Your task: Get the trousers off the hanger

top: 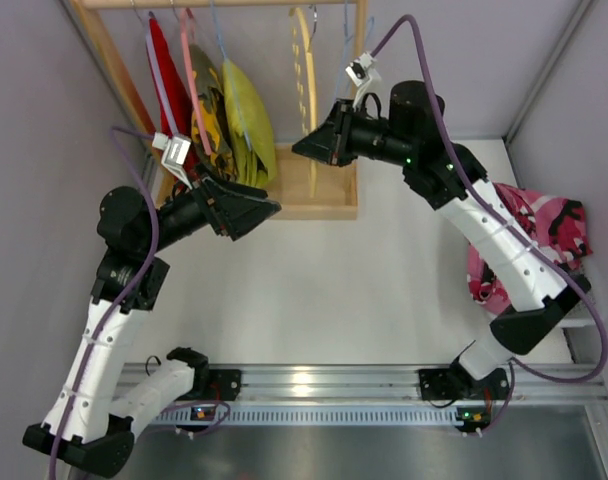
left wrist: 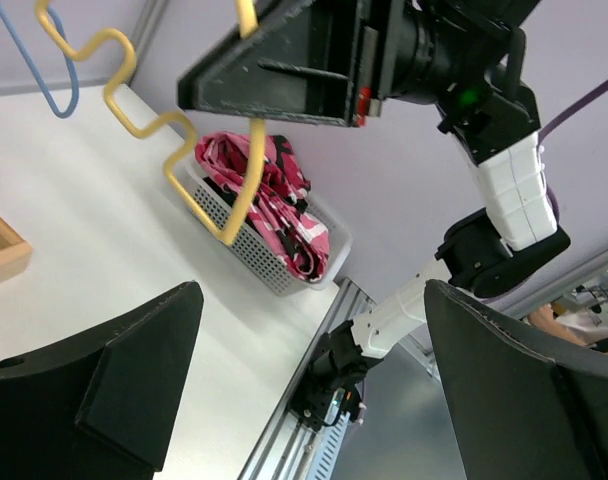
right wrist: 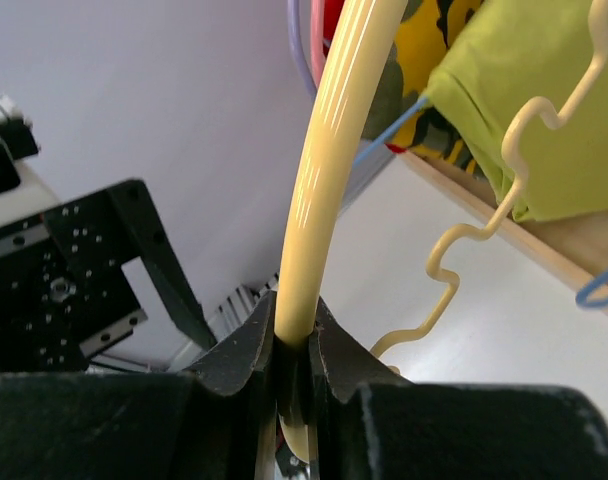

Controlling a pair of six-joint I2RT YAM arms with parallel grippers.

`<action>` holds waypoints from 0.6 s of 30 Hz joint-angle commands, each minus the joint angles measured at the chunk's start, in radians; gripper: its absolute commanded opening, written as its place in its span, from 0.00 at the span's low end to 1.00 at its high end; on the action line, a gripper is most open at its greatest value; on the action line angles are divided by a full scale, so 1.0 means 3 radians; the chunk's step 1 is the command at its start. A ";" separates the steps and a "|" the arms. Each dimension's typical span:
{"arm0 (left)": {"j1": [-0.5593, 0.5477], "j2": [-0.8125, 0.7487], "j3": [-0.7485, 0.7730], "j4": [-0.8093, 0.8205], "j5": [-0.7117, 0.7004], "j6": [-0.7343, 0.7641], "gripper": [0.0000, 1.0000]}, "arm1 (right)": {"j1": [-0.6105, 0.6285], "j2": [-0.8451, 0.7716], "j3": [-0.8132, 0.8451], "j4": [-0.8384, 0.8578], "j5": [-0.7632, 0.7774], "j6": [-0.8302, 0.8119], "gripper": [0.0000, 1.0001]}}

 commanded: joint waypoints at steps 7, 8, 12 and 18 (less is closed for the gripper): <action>0.0170 -0.0164 -0.0013 0.0046 -0.0120 -0.0087 0.99 | -0.0287 0.0678 0.0901 0.0405 -0.0076 0.0250 0.00; 0.0170 -0.0174 -0.0023 0.0051 -0.0126 -0.0092 0.99 | -0.0313 0.0714 0.0937 0.0451 -0.0091 0.0280 0.00; 0.0180 -0.0179 -0.0023 0.0056 -0.0126 -0.0123 0.99 | -0.0486 0.0908 0.1187 0.0553 -0.0137 0.0331 0.00; 0.0180 -0.0174 -0.0069 0.0117 -0.0136 -0.0164 0.99 | -0.0620 0.1102 0.1285 0.0681 -0.0254 0.0429 0.00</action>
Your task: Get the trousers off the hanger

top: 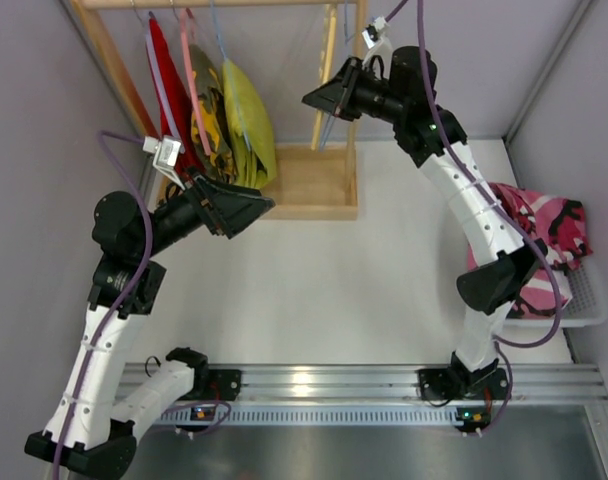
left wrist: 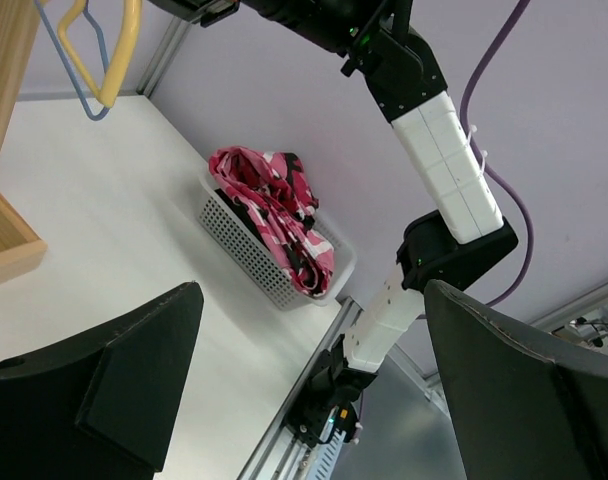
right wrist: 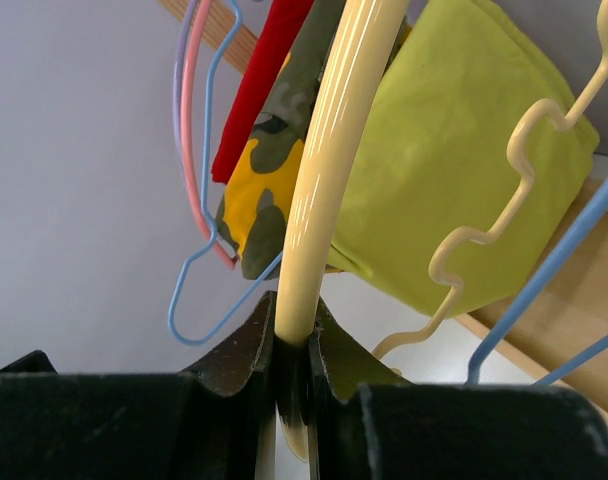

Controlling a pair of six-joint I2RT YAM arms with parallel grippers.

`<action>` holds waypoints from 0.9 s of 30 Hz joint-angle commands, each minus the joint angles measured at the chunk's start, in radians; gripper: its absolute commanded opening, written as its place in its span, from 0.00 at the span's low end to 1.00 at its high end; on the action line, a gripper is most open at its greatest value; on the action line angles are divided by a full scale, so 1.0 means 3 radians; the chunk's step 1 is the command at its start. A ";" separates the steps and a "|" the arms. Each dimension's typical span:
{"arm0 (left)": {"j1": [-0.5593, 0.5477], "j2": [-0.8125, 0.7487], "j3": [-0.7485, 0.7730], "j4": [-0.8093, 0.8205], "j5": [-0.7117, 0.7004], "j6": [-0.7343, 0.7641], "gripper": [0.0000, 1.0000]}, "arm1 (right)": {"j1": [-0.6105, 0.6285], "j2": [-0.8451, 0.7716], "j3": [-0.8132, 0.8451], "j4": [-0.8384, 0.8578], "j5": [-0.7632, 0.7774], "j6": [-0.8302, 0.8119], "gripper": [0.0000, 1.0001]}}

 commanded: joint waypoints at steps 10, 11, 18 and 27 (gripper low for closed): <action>0.0046 -0.0033 -0.0069 0.0171 -0.0048 -0.0046 0.99 | -0.0063 0.0155 0.0062 0.0404 -0.0152 0.0102 0.00; 0.0046 -0.0038 -0.0079 0.0166 -0.0048 -0.0046 0.99 | -0.0058 0.0155 0.0041 0.0409 -0.0152 0.0107 0.00; 0.0081 -0.0018 -0.0110 0.0140 -0.0079 0.0005 0.99 | -0.0053 -0.0100 -0.0138 0.0343 -0.0065 0.0021 0.55; 0.0087 0.0023 -0.0141 0.0017 -0.0156 0.0144 0.99 | -0.0053 -0.0555 -0.0342 0.0158 0.0344 -0.0388 0.91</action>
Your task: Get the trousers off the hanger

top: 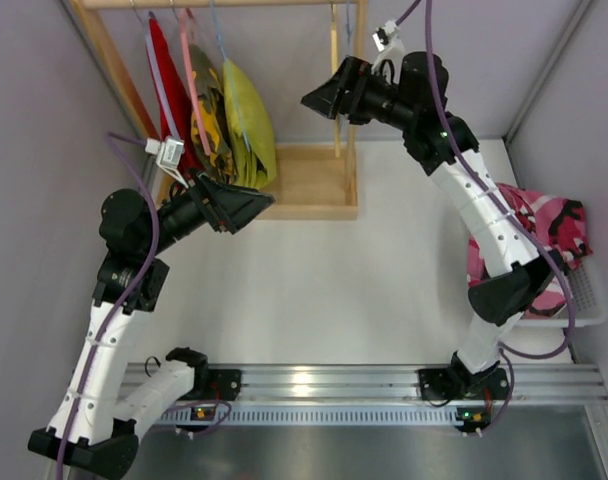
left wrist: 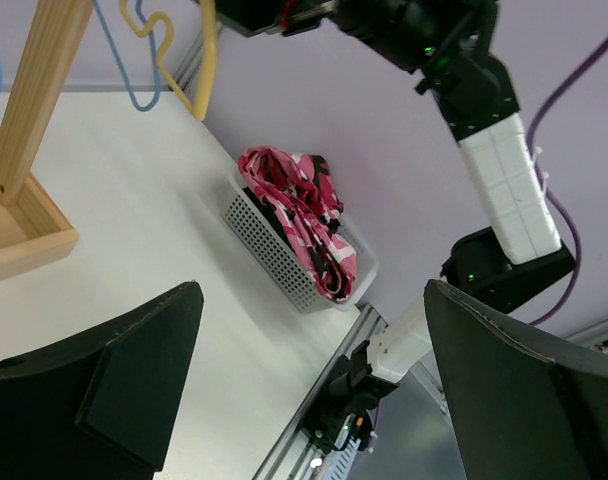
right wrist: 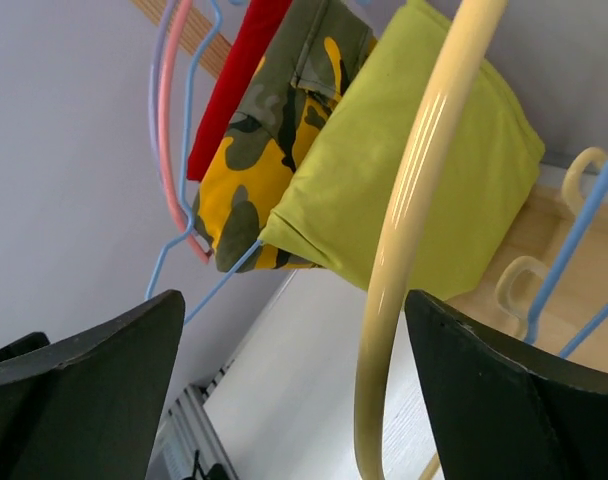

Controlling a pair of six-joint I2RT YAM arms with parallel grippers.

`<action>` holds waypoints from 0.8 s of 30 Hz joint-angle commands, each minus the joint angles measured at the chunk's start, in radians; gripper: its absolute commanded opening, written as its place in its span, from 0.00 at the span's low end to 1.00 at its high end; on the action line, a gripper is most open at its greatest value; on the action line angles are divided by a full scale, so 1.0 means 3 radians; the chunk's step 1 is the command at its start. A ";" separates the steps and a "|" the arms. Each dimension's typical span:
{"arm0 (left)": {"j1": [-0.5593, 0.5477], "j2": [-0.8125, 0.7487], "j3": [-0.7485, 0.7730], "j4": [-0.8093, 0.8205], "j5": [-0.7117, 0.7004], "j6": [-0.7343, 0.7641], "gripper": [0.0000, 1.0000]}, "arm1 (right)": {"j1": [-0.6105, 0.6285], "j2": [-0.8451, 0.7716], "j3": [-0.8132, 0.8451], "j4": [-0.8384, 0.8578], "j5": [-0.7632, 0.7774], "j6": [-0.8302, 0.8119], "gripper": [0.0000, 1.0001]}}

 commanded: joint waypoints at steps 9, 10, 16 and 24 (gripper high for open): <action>0.0048 0.0065 0.0136 -0.0344 -0.0154 0.0411 0.99 | 0.0022 -0.0595 -0.0170 -0.0227 0.0652 -0.0593 0.99; 0.0064 0.0111 0.0172 -0.0486 -0.0164 0.0502 0.98 | 0.0017 -0.0646 -0.0191 -0.0237 0.0662 -0.0659 0.99; 0.0120 0.0499 0.0733 -0.1371 0.0152 0.1294 0.99 | 0.0022 -0.1049 -0.0451 -0.0329 0.0698 -0.1154 0.99; 0.0151 0.0879 0.1256 -0.2808 -0.0352 0.2440 0.99 | -0.0024 -0.2142 -0.1472 -0.0590 0.0882 -0.1906 0.99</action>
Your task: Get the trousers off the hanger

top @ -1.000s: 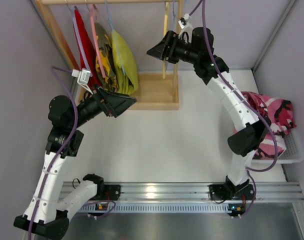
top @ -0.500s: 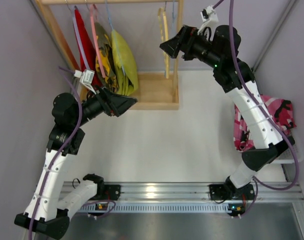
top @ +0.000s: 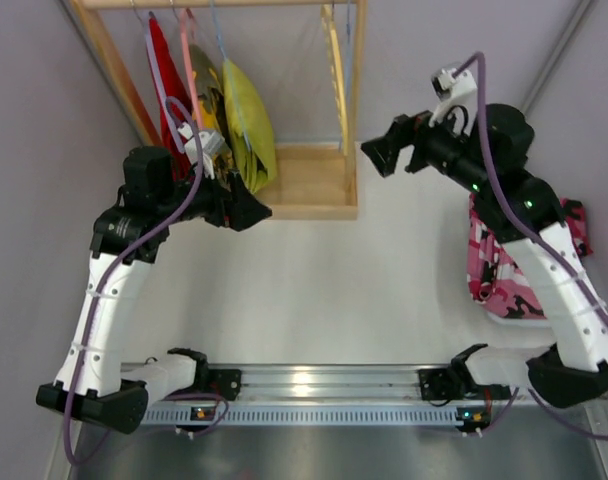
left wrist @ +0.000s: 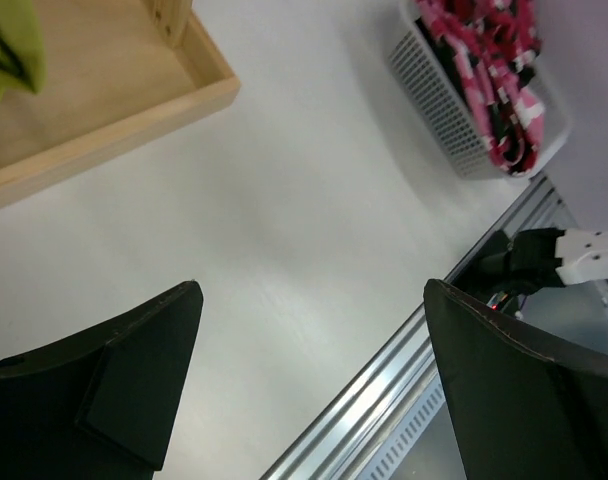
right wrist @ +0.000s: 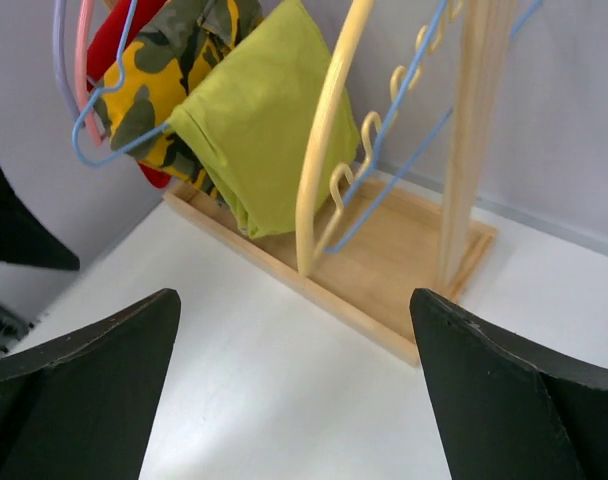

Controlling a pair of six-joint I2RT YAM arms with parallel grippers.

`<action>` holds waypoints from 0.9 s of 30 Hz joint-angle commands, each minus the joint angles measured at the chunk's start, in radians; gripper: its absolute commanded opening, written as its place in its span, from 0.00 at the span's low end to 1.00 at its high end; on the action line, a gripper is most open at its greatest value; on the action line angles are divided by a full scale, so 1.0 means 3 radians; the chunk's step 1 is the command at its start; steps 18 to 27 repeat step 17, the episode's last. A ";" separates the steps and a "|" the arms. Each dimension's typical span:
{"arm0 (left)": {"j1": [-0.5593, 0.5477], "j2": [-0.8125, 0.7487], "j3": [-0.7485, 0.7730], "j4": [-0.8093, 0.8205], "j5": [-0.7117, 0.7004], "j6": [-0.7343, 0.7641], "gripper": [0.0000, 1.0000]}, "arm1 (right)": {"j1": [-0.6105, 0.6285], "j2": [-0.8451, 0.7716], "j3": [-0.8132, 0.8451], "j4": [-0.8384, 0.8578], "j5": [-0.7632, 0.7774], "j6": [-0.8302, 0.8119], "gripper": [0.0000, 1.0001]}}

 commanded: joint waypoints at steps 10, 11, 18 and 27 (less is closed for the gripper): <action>0.0021 -0.0070 0.0057 -0.0716 -0.0693 0.0735 0.99 | -0.0284 -0.1746 -0.1453 -0.0542 0.0120 -0.0554 0.99; 0.0021 -0.0081 0.0036 -0.0711 -0.0719 0.0725 0.99 | -0.0376 -0.1817 -0.1515 -0.0572 0.0109 -0.0554 0.99; 0.0026 -0.0229 -0.0117 -0.0716 -0.0979 0.0633 0.99 | -0.0667 -0.2278 -0.1888 -0.0593 0.0017 -0.0503 0.99; 0.0026 -0.0229 -0.0117 -0.0716 -0.0979 0.0633 0.99 | -0.0667 -0.2278 -0.1888 -0.0593 0.0017 -0.0503 0.99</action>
